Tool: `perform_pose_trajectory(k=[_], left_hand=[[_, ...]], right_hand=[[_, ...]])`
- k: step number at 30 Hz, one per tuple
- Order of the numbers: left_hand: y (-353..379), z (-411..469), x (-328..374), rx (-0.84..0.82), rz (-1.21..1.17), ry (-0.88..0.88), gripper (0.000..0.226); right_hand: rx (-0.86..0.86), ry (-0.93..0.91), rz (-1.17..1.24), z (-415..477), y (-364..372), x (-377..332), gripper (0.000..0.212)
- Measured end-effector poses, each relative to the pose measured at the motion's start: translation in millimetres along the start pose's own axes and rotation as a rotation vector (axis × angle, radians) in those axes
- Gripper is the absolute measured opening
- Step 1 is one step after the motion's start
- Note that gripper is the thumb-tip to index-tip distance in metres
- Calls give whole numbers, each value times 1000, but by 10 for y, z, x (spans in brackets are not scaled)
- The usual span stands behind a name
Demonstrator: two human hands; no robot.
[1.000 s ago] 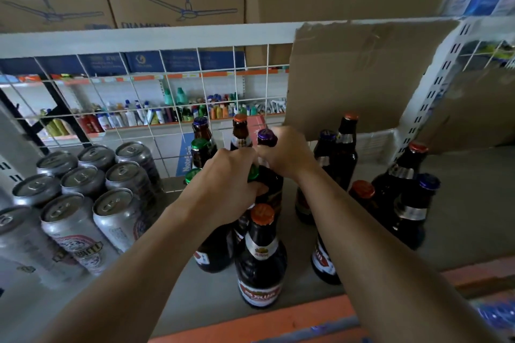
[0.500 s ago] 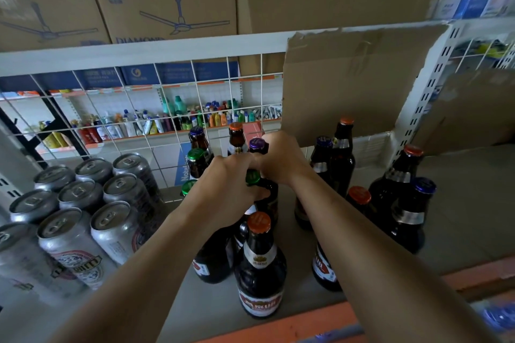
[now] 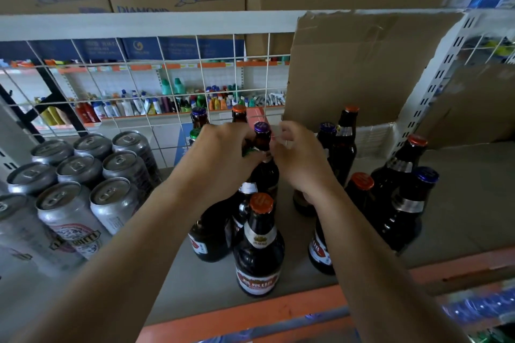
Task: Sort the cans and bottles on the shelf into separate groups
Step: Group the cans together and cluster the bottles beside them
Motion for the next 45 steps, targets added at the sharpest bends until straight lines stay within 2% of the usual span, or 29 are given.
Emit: perform_pose_trajectory(k=[1,4,6,9,12,15,16,19,25,27,30,31,32,34,35,39,42,43,45], left_hand=[[-101,-42,4,39,-30,2,25],[-363,-229,-28,130,-113,9,22],[-434,-412,-92,145,-165,-6,16],[-375,-697,-258,117,-228,-48,10],[-222,-897,-466,43,-252,-86,4],[-190,-1064,-598,21,-281,-91,8],[-192,-1128,-627,16,-297,-94,9],[-188,-1325,-730,-17,-352,-110,11],[-85,-1644,-988,-76,-321,-178,11],[23,-1676,-999,-157,-371,-171,24],[256,-1667,-920,-292,-489,-150,64],[299,-1655,-876,-274,-485,-130,74],[306,-1635,-855,-198,-435,-93,75],[199,-1611,-852,25,-256,-40,60],[161,-1623,-884,79,-177,-48,56],[161,-1681,-1233,177,-75,-184,47],[158,-1801,-1515,196,-196,-366,44],[179,-1826,-1569,173,-248,-408,45],[200,-1859,-1698,166,-333,-490,48]], right_hand=[[51,-57,69,-180,-95,-79,33],[168,-253,246,-745,-324,-248,18],[48,-273,256,-1025,-223,-240,29],[-131,-248,199,-1272,132,-209,17],[0,-187,51,-1277,296,-78,19],[150,-137,-71,-1240,394,-32,42],[201,-140,-87,-1253,406,-38,43],[316,-164,-122,-1332,405,-99,31],[391,-263,-180,-1517,516,-350,38],[390,-313,-145,-1536,554,-518,35],[318,-418,-87,-1513,694,-806,25],[277,-466,-82,-1509,771,-912,22],[227,-501,-63,-1498,856,-997,20],[138,-538,-21,-1456,1033,-1100,21],[100,-543,-16,-1438,1128,-1140,25],[-90,-535,-71,-1325,1456,-1220,43],[-236,-550,-57,-1256,1529,-1222,47],[-212,-566,-34,-1241,1452,-1228,45],[-15,-565,62,-1177,1148,-1125,33]])
Point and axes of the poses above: each hand's wrist, its own z-axis towards the middle knuckle, its own y-axis out of the palm, x = y × z, the point moved 9 cm from there along z, towards the middle knuckle, and after that the axes turned 7 degrees about -x, right-handed, at the moved point
